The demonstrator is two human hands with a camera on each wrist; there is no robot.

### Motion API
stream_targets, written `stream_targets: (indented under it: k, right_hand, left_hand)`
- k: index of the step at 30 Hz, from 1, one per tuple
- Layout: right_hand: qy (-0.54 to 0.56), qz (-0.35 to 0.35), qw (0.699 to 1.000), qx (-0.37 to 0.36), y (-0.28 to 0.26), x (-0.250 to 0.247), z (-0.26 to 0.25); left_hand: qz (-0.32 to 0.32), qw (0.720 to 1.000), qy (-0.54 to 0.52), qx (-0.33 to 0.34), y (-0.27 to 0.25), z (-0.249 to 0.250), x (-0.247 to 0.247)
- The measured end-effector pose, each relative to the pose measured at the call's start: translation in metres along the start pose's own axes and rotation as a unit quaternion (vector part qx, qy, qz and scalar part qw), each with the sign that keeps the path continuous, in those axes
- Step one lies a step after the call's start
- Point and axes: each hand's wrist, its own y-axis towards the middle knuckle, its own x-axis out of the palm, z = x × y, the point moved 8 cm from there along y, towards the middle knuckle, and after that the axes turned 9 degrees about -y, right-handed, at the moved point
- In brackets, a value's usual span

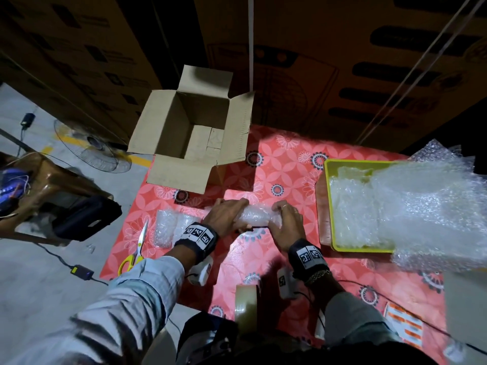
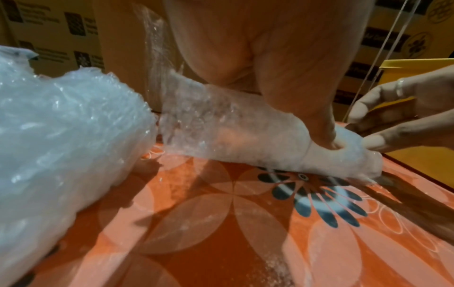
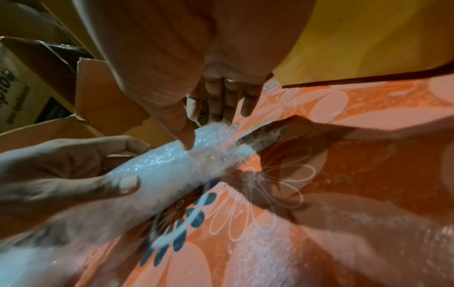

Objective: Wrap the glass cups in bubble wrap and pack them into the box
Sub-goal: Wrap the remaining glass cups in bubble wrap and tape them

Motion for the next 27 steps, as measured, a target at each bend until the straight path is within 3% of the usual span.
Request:
stream_targets:
  k: [2,7,13,17,20,22,24,27]
  right_hand:
    - [-0.008,0.018,0.999,-0.041,-0.002,0.002,-0.003]
    - [-0.082,-0.092,0.990,-0.062,0.004,0.034,-0.004]
    - [-0.159,-0.105,0.972,-0.138,0.024,0.045,-0.036]
    - [-0.171,-0.118,0.968,-0.143,0.028,0.047,-0.041]
    - [-0.095,-0.126,0.983,-0.090,0.023,0.040,-0.030]
    - [0.031,-0.129,0.990,-0.037,0.013,0.031,-0.024]
    - [0.160,-0.134,0.978,-0.006,-0.001,0.025,-0.022]
    - [0.326,-0.165,0.931,0.020,-0.019,0.028,-0.023]
  left_hand:
    - [0.001,1.000,0.025,-0.005,0.004,0.001,-0.005]
    - [-0.003,0.996,0.092,-0.005,0.011,0.010,-0.008]
    - [0.008,0.992,0.126,0.001,0.010,0.015,-0.008]
    - [0.068,0.992,0.100,0.018,-0.013,0.025,-0.027]
    - [0.138,0.989,0.048,0.026,-0.048,0.032,-0.047]
    - [0.175,0.983,0.043,0.044,-0.070,0.034,-0.056]
    - [0.207,0.976,0.040,0.054,-0.088,0.035,-0.064]
    - [0.211,0.976,-0.009,0.047,-0.104,0.036,-0.065]
